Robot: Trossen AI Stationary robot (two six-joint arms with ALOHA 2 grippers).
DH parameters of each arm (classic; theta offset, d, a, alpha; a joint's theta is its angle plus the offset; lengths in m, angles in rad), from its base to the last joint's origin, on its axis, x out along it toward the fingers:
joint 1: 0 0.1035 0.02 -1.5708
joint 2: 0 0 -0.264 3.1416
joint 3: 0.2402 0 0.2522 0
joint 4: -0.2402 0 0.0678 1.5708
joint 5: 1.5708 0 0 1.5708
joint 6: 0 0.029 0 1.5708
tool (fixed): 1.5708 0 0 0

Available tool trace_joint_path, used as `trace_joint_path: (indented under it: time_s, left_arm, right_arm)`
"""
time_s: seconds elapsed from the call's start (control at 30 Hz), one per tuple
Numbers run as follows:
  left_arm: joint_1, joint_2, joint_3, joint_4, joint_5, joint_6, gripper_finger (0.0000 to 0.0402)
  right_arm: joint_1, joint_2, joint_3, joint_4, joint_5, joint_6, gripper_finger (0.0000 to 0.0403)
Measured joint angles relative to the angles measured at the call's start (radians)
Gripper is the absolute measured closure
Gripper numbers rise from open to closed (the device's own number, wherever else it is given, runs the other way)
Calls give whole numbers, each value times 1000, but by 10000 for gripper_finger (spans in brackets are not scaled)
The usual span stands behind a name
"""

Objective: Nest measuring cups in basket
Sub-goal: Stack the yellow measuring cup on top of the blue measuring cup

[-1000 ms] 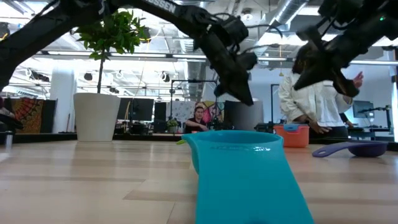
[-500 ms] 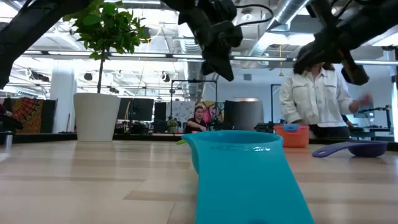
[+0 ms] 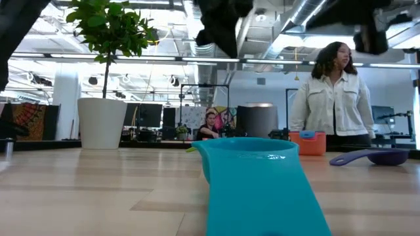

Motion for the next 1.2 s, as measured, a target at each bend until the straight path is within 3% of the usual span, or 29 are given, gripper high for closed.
trace_joint_path:
  time_s: [0.17, 0.3, 0.6, 0.77, 1.0, 1.2]
  left_arm:
    - [-134, 6, -7, -18, -52, -123, 401]
    - [-255, 11, -81, -37, -105, -248, 401]
    - [-455, -47, -265, -112, -167, -570, 401]
    - [-517, -212, -497, -49, -206, -702, 401]
    - [-578, -525, -922, 193, -178, -892, 401]
    - [-698, -683, -1106, 210, -171, -1066, 390]
  right_arm:
    - [101, 68, 89, 2, 23, -71, 391]
    - [166, 123, 125, 4, 49, -98, 385]
    - [192, 227, 127, 102, 46, -97, 375]
    - [168, 252, 127, 152, 26, -98, 362]
    - [99, 246, 127, 151, -7, -98, 339]
    - [46, 210, 127, 126, -7, -121, 322]
